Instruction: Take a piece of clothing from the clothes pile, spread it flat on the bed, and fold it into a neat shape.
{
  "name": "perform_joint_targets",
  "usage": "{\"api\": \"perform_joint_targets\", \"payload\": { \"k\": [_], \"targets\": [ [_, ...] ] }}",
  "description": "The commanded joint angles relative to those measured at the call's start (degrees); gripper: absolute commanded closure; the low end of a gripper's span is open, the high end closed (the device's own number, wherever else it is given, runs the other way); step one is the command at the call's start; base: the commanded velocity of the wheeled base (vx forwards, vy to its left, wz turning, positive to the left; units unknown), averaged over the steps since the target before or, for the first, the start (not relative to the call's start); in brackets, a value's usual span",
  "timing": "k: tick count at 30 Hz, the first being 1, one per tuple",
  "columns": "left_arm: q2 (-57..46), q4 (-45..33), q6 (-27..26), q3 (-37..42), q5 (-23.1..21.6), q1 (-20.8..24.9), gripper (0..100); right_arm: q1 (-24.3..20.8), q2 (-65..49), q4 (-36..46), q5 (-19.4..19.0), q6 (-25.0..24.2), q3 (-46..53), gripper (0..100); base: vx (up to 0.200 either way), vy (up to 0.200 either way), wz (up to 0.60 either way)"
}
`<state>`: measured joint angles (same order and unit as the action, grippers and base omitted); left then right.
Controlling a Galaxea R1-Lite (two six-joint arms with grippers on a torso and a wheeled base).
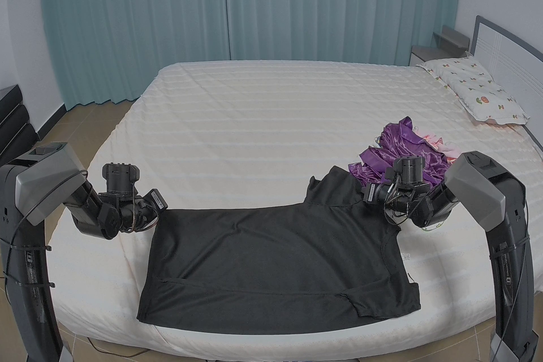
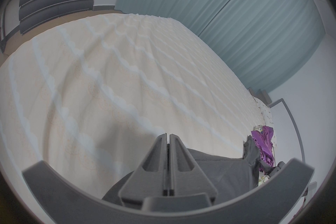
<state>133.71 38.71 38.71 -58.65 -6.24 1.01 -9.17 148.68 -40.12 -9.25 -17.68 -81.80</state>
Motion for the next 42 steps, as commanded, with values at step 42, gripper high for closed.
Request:
{"api": "perform_joint_targets", "payload": {
  "k": [42],
  "targets": [
    [-2.9, -0.5, -11.0, 0.5, 0.0, -2.4, 100, 6.8, -15.5, -12.9, -5.9, -11.0, 22.9, 100, 0.000, 0.000, 0.00]
  ]
}}
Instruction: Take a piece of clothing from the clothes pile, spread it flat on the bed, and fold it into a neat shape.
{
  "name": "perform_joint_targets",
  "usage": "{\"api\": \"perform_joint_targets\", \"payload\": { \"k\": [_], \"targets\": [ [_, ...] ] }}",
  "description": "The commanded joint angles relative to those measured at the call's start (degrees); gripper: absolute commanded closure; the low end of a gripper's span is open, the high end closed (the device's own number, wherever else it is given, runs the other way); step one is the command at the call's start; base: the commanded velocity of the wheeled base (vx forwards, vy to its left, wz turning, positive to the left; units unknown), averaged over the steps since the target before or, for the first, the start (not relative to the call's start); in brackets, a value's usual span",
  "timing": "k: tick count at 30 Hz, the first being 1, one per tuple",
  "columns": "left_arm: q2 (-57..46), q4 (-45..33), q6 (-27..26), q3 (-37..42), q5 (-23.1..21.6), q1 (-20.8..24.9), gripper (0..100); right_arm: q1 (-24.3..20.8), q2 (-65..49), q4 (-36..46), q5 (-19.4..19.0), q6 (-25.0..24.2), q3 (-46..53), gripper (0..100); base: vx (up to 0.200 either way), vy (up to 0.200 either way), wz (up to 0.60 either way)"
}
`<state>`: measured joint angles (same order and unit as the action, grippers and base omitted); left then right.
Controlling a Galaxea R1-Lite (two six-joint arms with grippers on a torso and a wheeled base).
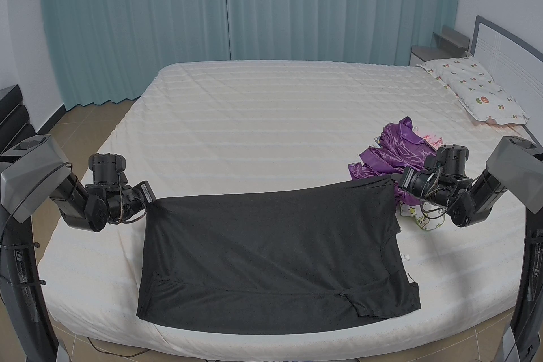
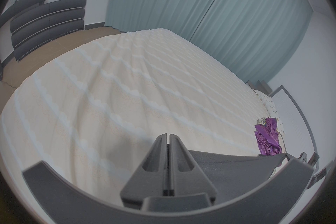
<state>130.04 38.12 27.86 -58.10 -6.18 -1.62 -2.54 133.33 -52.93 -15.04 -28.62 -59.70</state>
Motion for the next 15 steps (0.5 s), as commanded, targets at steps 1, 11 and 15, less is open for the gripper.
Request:
{"api": "perform_joint_targets", "payload": {
  "k": [1, 11, 15],
  "targets": [
    [0.7, 0.1, -0.2, -0.1, -0.1, 0.2, 100, 0.2, -0.2, -0.1, -0.1, 0.0, 0.8, 100, 0.000, 0.000, 0.00],
    [-0.3, 0.6, -0.3, 1.7, -0.1, 0.4, 100, -0.2, -0.9, -3.8, -1.7, -2.0, 3.6, 100, 0.000, 0.000, 0.00],
    [-2.0, 0.6, -1.7, 3.8, -0.1, 0.2, 100, 0.2, -2.0, -3.9, -2.4, -2.0, 5.5, 100, 0.000, 0.000, 0.00]
  ]
}}
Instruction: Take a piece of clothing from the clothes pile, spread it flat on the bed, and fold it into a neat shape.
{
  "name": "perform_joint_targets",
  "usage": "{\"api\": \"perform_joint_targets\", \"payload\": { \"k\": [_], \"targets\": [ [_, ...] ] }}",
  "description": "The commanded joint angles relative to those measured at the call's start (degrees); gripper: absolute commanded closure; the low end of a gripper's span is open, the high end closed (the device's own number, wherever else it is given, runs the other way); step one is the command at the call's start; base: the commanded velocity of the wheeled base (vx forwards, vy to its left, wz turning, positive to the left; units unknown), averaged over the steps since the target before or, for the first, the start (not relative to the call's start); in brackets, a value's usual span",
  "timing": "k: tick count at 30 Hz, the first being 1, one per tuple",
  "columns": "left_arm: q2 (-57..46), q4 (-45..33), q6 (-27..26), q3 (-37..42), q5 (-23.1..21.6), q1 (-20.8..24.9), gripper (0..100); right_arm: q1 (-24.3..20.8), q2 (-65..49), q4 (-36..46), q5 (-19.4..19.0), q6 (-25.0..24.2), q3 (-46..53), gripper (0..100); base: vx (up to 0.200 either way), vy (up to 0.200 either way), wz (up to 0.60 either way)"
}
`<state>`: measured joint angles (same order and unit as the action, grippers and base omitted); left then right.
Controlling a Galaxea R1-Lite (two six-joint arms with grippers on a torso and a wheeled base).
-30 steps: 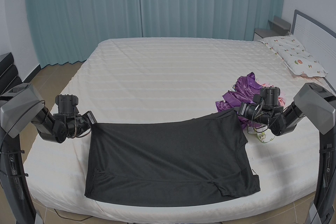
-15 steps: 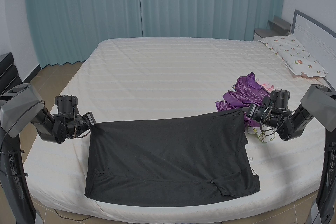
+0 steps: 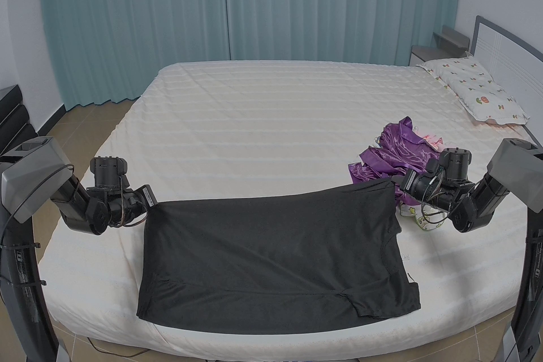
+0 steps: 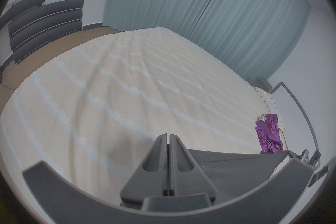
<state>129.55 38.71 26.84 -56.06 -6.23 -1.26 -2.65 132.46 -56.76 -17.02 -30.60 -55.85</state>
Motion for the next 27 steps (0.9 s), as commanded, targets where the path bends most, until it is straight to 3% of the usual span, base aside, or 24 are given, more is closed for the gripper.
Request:
{"api": "perform_joint_targets", "payload": {
  "k": [1, 12, 27],
  "targets": [
    [-1.8, 0.2, -1.2, 2.4, 0.0, -0.2, 100, 0.3, -1.4, -0.2, -0.7, 0.0, 2.3, 100, 0.000, 0.000, 0.00],
    [-2.8, 6.0, -3.6, 9.1, 0.0, -0.4, 100, 0.4, -4.7, -0.5, -2.9, 0.6, 8.2, 100, 0.000, 0.000, 0.00],
    [-2.4, 7.8, -6.0, 15.5, 0.0, -0.1, 100, 0.4, -4.1, -1.1, -5.9, 1.8, 15.5, 100, 0.000, 0.000, 0.00]
  ]
}}
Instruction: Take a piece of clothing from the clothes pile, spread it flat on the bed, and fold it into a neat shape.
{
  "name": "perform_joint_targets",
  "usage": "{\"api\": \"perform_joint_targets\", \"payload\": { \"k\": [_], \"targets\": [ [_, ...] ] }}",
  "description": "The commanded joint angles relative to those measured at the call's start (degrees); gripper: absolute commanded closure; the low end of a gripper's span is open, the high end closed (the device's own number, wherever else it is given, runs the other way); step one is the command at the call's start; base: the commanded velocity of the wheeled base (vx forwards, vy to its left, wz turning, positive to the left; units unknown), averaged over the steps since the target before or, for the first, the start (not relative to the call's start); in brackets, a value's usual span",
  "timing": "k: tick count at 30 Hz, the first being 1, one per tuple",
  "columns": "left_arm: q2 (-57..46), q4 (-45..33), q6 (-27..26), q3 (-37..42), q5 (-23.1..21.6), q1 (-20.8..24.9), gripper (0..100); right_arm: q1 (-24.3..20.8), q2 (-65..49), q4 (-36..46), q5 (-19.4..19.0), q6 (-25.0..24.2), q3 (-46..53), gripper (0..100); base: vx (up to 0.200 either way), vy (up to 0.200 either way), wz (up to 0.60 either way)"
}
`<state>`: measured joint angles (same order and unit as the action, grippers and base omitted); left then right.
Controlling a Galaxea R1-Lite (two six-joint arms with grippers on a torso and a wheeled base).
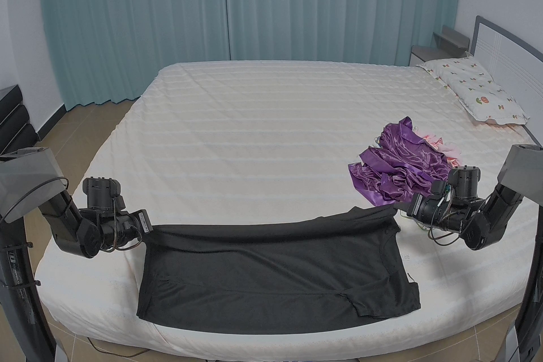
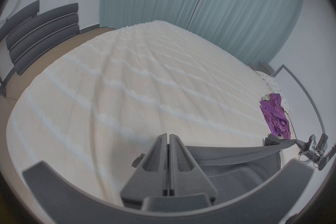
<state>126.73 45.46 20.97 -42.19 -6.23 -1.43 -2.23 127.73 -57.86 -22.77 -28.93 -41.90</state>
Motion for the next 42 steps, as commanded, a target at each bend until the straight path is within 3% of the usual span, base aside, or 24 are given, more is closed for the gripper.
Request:
{"api": "perform_joint_targets", "payload": {
  "k": [1, 14, 19, 42],
  "targets": [
    [0.5, 1.4, -0.2, 1.8, 0.0, 0.1, 100, 0.0, 0.9, 0.0, -0.2, 0.3, 1.7, 100, 0.000, 0.000, 0.00],
    [0.9, 7.4, -1.7, 8.2, 0.0, 0.1, 100, 1.9, 2.3, 0.6, -1.1, 2.7, 4.6, 100, 0.000, 0.000, 0.00],
    [1.1, 10.6, -3.0, 12.0, 0.0, 0.1, 100, 3.2, 1.8, 0.0, -4.6, 5.0, 8.0, 100, 0.000, 0.000, 0.00],
    [2.4, 19.1, -7.1, 21.4, 0.0, 0.1, 100, 4.1, 1.3, 0.0, -6.1, 9.2, 13.8, 100, 0.000, 0.000, 0.00]
  ]
}}
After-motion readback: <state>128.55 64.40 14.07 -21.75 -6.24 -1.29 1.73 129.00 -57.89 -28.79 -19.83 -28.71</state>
